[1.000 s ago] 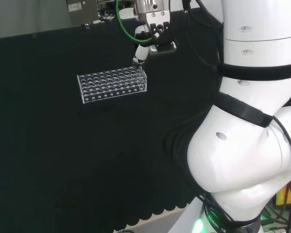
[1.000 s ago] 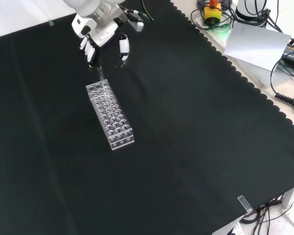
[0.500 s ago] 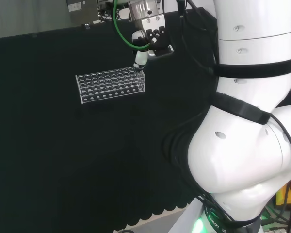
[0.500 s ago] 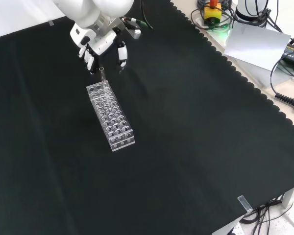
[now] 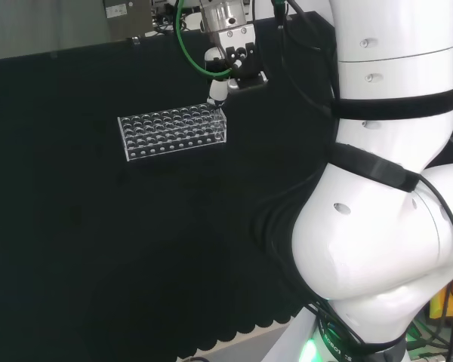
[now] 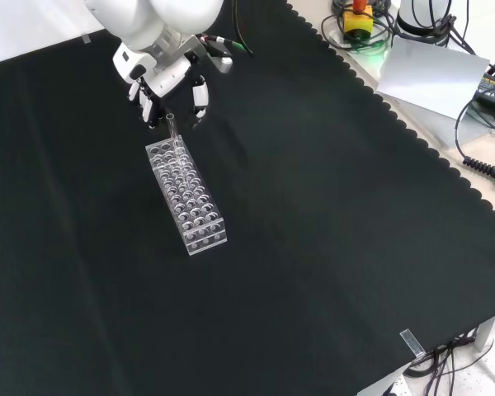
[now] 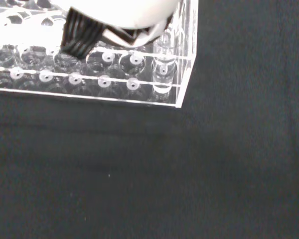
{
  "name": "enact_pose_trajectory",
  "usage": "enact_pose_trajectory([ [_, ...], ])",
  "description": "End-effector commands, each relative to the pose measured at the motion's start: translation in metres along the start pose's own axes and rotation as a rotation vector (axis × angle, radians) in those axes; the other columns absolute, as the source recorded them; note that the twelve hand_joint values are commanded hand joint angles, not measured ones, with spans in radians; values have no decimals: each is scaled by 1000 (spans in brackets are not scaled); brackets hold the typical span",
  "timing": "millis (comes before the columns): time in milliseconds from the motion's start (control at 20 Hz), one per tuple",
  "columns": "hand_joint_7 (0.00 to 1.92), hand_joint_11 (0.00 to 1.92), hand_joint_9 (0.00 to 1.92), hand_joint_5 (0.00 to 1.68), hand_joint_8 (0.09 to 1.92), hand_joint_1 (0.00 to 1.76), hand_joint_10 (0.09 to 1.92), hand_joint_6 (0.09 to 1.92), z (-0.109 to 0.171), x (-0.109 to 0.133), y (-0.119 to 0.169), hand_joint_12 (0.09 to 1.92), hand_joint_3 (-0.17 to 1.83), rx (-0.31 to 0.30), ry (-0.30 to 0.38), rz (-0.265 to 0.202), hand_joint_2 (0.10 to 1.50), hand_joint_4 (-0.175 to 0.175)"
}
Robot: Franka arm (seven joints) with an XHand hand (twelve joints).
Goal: Pick up the test tube.
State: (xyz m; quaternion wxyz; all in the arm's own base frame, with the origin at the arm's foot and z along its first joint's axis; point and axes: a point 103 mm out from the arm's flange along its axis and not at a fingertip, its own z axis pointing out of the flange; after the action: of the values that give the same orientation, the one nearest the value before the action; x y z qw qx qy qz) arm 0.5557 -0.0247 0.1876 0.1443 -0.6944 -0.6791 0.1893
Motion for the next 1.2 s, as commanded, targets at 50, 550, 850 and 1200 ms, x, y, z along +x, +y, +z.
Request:
enact_pose_trajectory([
  [50, 1179, 555, 1015, 766, 748, 1073, 674, 770, 1, 1, 7, 1354, 764, -27, 46, 38, 569, -78],
  [550, 1328, 1131, 1488, 1209, 563, 1279, 598, 613, 10, 6, 15, 1063, 317, -98, 146, 133, 840, -165],
  [850, 1302, 1188, 1535, 1244, 657, 1314, 675, 655, 5, 9, 13, 920, 605, -154, 210, 152, 685, -175],
  [1200, 1312, 1185, 1538, 1258, 675, 1319, 707, 666, -8, 7, 10, 907, 688, -151, 242, 146, 637, -175],
])
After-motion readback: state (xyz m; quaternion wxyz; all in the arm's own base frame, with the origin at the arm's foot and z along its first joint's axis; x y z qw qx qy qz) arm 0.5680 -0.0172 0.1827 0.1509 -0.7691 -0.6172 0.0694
